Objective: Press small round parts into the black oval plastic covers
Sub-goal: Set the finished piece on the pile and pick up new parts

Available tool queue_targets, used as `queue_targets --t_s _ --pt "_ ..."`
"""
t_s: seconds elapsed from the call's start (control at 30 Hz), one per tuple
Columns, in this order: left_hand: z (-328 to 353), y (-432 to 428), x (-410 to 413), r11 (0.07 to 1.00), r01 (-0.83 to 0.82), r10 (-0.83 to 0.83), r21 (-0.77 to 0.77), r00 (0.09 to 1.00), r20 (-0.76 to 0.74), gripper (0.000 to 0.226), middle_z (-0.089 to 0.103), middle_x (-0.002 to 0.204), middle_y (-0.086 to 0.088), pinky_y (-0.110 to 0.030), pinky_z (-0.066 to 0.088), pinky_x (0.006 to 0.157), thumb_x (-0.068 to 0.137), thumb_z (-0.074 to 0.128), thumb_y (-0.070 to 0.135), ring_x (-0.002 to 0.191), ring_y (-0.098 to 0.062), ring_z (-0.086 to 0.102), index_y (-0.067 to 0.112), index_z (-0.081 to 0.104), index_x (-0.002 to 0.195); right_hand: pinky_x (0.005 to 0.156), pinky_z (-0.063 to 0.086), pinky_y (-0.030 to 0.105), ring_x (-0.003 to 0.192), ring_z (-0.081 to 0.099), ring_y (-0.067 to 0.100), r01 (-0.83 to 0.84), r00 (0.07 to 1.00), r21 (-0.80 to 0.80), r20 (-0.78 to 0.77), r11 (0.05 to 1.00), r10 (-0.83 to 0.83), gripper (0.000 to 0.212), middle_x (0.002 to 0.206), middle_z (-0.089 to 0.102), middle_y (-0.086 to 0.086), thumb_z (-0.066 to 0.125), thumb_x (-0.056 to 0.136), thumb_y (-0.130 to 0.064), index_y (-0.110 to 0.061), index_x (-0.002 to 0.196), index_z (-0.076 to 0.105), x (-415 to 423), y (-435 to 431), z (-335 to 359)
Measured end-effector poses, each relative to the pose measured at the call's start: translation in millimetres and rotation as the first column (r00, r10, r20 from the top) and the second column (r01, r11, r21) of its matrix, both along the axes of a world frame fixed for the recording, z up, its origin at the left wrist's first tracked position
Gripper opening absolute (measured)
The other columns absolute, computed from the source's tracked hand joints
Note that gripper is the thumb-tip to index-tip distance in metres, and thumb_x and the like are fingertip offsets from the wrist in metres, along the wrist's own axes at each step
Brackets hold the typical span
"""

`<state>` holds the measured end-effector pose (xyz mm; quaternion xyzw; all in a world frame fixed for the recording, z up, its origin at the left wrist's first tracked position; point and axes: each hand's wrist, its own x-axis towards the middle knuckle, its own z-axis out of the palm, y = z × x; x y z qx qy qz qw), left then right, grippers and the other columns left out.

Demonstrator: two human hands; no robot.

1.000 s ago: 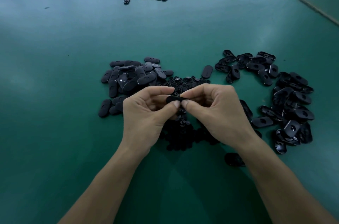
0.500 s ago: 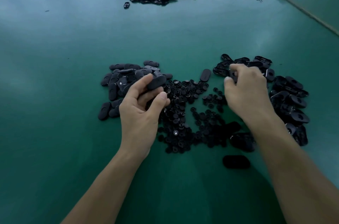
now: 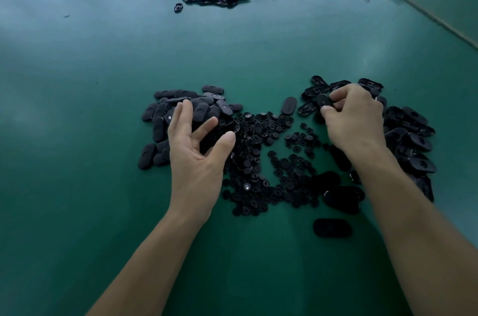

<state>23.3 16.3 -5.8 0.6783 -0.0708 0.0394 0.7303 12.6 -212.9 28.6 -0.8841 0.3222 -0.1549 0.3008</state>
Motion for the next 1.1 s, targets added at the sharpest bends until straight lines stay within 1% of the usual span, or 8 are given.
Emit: queue_targets --t_s 0.1,0.2,0.37,0.5,0.6,0.87,1.0,1.1 --pt "0 1 -1 0.999 0.04 -0.04 0.002 0.998 0.043 0.065 0.039 0.153 0.008 -0.024 0.056 0.087 0.084 0.073 0.022 0.12 -0.005 0.06 0.035 0.047 0.142 0.085 0.054 0.034 0.083 0.061 0.013 -0.016 0.99 0.041 0.14 0.999 0.01 0.014 0.089 0.062 -0.006 0.066 0.094 -0.014 -0.018 0.107 0.065 -2 0 6" --pt "3 1 -3 0.996 0.09 -0.091 0.022 0.995 0.05 0.046 0.063 0.128 0.007 -0.027 0.056 0.086 0.083 0.075 0.026 0.108 -0.008 0.064 0.036 0.062 0.126 0.078 0.056 0.026 0.074 0.062 0.001 -0.142 0.947 0.142 0.308 0.98 0.092 0.013 0.082 0.064 -0.013 0.069 0.092 -0.013 -0.026 0.094 0.067 -7 11 15" --pt "8 -2 -9 0.987 0.158 -0.158 -0.001 0.987 0.029 0.033 0.073 0.101 0.001 -0.036 0.06 0.084 0.084 0.076 0.024 0.093 -0.013 0.07 0.026 0.07 0.117 0.069 0.056 0.024 0.077 0.071 0.017 -0.549 0.81 0.342 0.441 0.763 0.385 0.028 0.084 0.075 -0.002 0.07 0.089 -0.002 -0.03 0.093 0.074 -22 44 21" --pt "12 -4 -10 0.98 0.198 -0.198 0.023 0.98 0.022 0.026 0.077 0.095 -0.002 -0.027 0.059 0.08 0.085 0.076 0.015 0.088 -0.014 0.073 0.022 0.073 0.11 0.076 0.058 0.026 0.079 0.072 0.019 -0.634 0.754 0.37 0.488 0.679 0.439 0.022 0.086 0.076 -0.003 0.072 0.088 -0.001 -0.022 0.094 0.076 -29 63 8" --pt "12 -3 -9 0.978 0.211 -0.211 0.001 0.978 0.011 0.022 0.078 0.091 -0.001 -0.022 0.058 0.076 0.086 0.073 0.006 0.083 -0.012 0.074 0.018 0.073 0.105 0.078 0.059 0.028 0.082 0.073 0.016 -0.631 0.746 0.364 0.526 0.685 0.408 0.021 0.089 0.076 -0.004 0.076 0.085 -0.005 -0.024 0.095 0.074 -32 68 2" --pt "11 -2 -10 0.978 0.207 -0.206 -0.029 0.978 0.026 0.021 0.077 0.086 -0.002 -0.02 0.057 0.07 0.09 0.07 0.004 0.076 -0.013 0.074 0.022 0.076 0.099 0.069 0.048 0.009 0.076 0.068 0.002 -0.542 0.787 0.206 0.465 0.815 0.406 0.006 0.081 0.072 -0.019 0.075 0.088 -0.023 -0.03 0.088 0.074 -39 71 -5" --pt "12 -2 -10 0.982 0.185 -0.185 -0.027 0.983 0.012 0.019 0.077 0.087 -0.002 -0.021 0.057 0.068 0.092 0.068 0.006 0.075 -0.016 0.075 0.023 0.076 0.1 0.073 0.051 0.013 0.08 0.068 0.004 -0.521 0.79 0.147 0.457 0.841 0.409 0.005 0.081 0.072 -0.018 0.073 0.09 -0.023 -0.025 0.094 0.076 -40 73 -7" --pt "12 -2 -9 0.986 0.158 -0.159 -0.056 0.987 -0.008 0.017 0.076 0.085 -0.002 -0.021 0.057 0.067 0.092 0.068 0.006 0.074 -0.016 0.074 0.018 0.074 0.101 0.083 0.049 0.018 0.09 0.063 0.004 -0.463 0.825 -0.013 0.359 0.886 0.436 0.016 0.093 0.069 -0.02 0.065 0.096 -0.028 -0.022 0.107 0.075 -41 75 -9"
